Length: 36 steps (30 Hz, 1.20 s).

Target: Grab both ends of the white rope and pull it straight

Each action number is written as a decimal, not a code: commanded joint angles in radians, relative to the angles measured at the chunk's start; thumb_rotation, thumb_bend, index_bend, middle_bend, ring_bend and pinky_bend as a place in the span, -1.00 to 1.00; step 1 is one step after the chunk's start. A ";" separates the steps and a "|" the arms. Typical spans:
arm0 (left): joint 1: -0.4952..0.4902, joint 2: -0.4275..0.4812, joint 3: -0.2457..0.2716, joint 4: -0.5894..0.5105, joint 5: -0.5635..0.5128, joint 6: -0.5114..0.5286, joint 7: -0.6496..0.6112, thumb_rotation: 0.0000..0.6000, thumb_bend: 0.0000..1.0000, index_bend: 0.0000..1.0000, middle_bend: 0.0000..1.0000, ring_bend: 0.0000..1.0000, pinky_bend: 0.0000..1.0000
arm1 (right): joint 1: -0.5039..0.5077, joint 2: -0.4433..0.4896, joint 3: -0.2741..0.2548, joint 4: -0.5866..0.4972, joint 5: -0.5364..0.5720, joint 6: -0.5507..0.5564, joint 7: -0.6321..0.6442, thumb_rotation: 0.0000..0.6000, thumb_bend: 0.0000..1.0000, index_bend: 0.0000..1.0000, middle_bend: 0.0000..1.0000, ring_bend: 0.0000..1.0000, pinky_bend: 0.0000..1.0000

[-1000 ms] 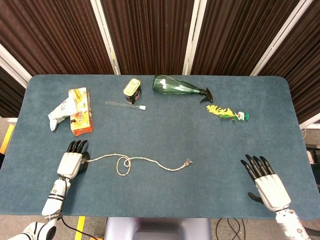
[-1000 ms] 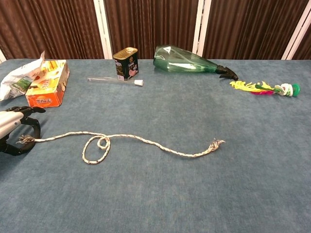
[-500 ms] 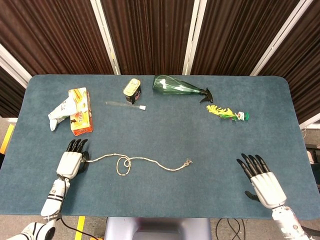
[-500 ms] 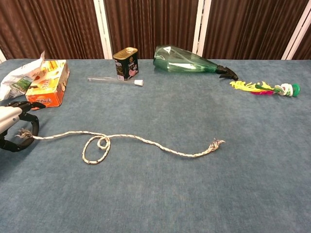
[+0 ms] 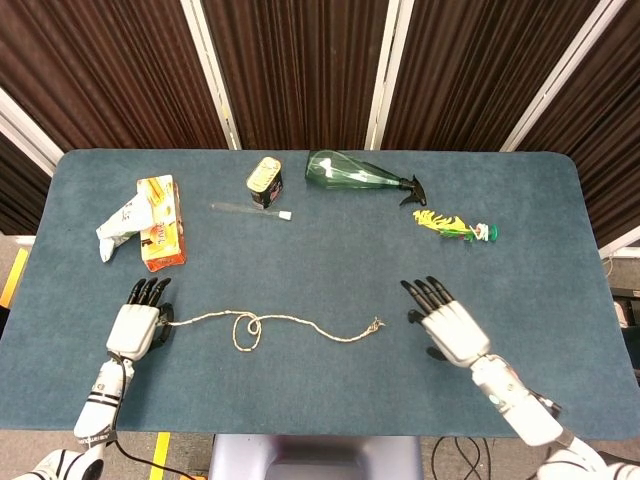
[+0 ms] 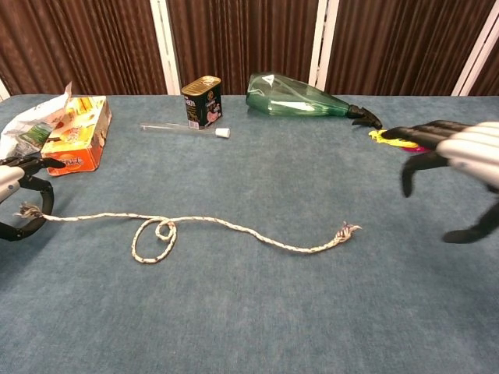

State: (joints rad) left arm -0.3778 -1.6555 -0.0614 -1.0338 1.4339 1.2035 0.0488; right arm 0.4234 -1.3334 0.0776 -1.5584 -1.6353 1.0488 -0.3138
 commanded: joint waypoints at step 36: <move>-0.008 0.008 -0.002 0.009 -0.012 -0.012 -0.001 1.00 -0.09 0.19 -0.85 -1.00 -0.94 | 0.229 -0.298 0.026 0.164 0.362 -0.193 -0.329 1.00 -0.18 0.26 -1.00 -1.00 -1.00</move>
State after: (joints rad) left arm -0.3859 -1.6473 -0.0638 -1.0247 1.4220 1.1912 0.0474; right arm 0.6517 -1.6307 0.1040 -1.3948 -1.2736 0.8559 -0.6421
